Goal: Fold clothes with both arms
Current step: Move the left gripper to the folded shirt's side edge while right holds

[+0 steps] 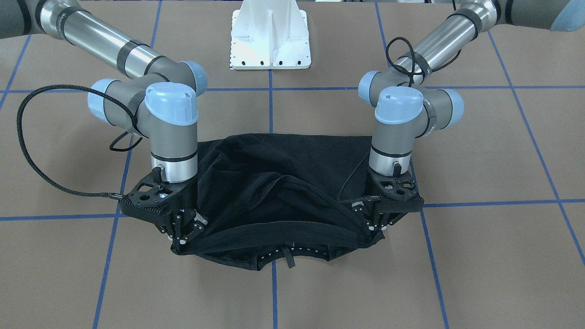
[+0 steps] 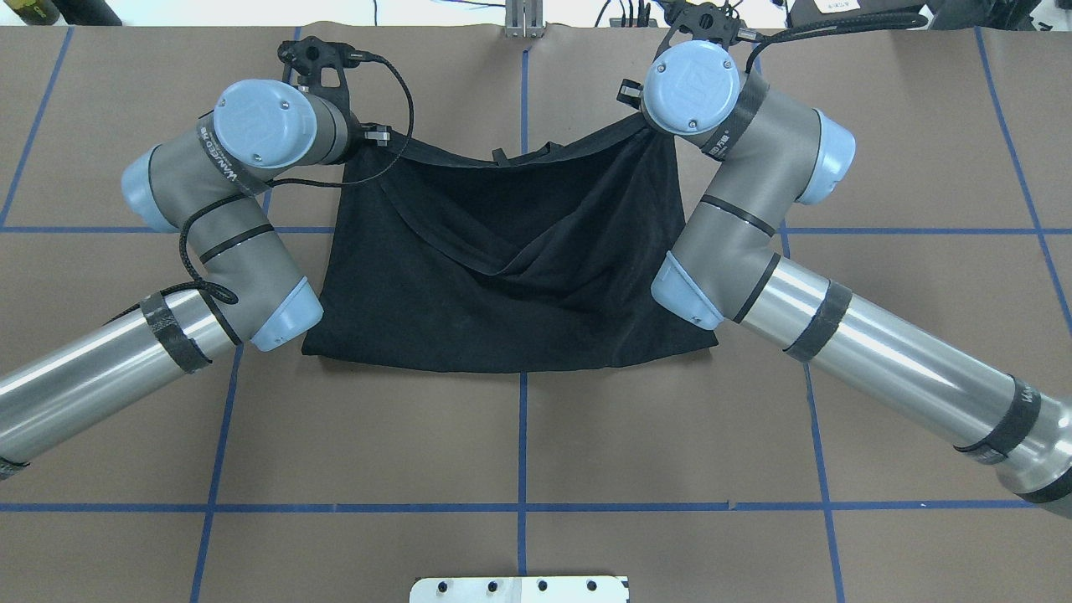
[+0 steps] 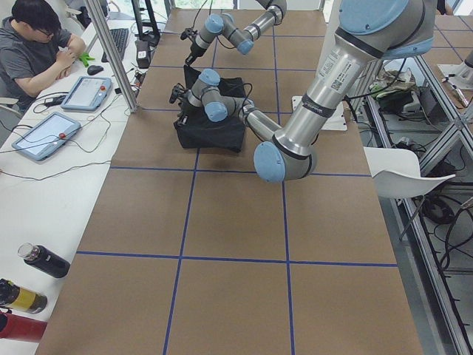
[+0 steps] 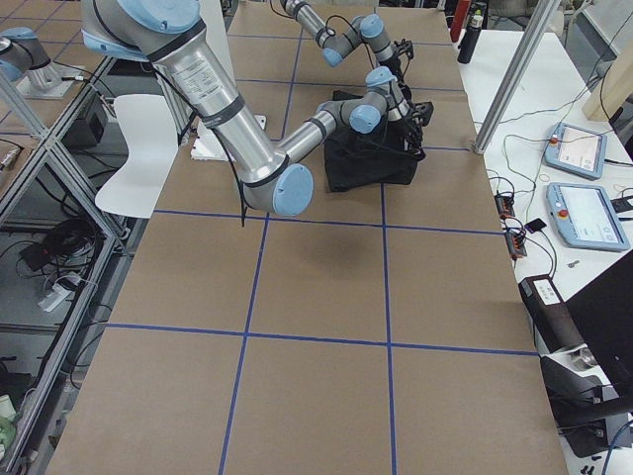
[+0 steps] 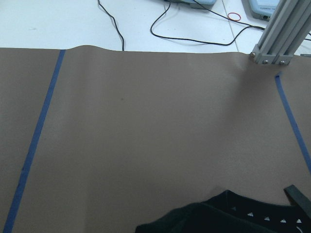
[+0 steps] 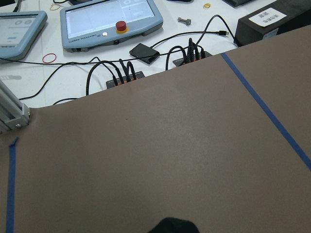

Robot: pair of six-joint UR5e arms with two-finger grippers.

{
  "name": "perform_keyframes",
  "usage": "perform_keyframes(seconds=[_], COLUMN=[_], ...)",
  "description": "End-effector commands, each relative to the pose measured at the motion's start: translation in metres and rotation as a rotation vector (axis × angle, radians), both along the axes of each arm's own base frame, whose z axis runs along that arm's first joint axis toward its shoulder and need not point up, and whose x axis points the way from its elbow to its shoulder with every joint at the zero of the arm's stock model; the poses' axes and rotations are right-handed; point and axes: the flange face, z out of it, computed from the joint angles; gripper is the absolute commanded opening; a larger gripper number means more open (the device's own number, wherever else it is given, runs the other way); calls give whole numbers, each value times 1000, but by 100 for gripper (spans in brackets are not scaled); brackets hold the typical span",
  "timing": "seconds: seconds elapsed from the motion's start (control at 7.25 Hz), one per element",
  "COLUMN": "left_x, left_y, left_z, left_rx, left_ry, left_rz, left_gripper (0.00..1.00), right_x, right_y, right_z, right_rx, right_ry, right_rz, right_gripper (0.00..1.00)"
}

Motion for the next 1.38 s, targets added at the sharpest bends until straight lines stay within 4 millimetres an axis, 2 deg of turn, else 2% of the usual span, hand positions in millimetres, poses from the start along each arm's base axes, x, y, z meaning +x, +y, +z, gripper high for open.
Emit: perform_keyframes(seconds=[0.0, 0.14, 0.28, 0.41, 0.55, 0.69, 0.83, 0.96, 1.1, 1.24], left_x=[-7, -28, -42, -64, -89, -109, -113, -97, -59, -43], left_y=[-11, -17, -7, 13, 45, 67, 86, 104, 145, 175], left_z=[6, -3, -15, -8, 10, 22, 38, 50, 66, 79], left_rx=[59, 133, 156, 145, 151, 154, 135, 119, 94, 74], left_ry=[0, 19, 50, 91, 102, 103, 99, 107, 149, 192], left_rz=[13, 30, 77, 133, 163, 169, 180, 209, 267, 299], left_gripper=[99, 100, 100, 100, 100, 100, 100, 100, 100, 100], right_x=[-18, 0, 28, 31, 34, 52, 67, 66, 56, 55], right_y=[-22, -33, -40, -35, -29, -7, 21, 35, 45, 46], right_z=[0, -13, -26, -30, -27, -7, 6, 10, 6, 4], right_rx=[-13, -8, -26, -26, -19, 6, 33, 40, 46, 48], right_ry=[51, 34, -33, -53, -54, -47, -46, -51, -60, -62], right_rz=[-13, -70, -160, -195, -204, -229, -255, -268, -282, -284], right_gripper=[99, 100, 100, 100, 100, 100, 100, 100, 100, 100])
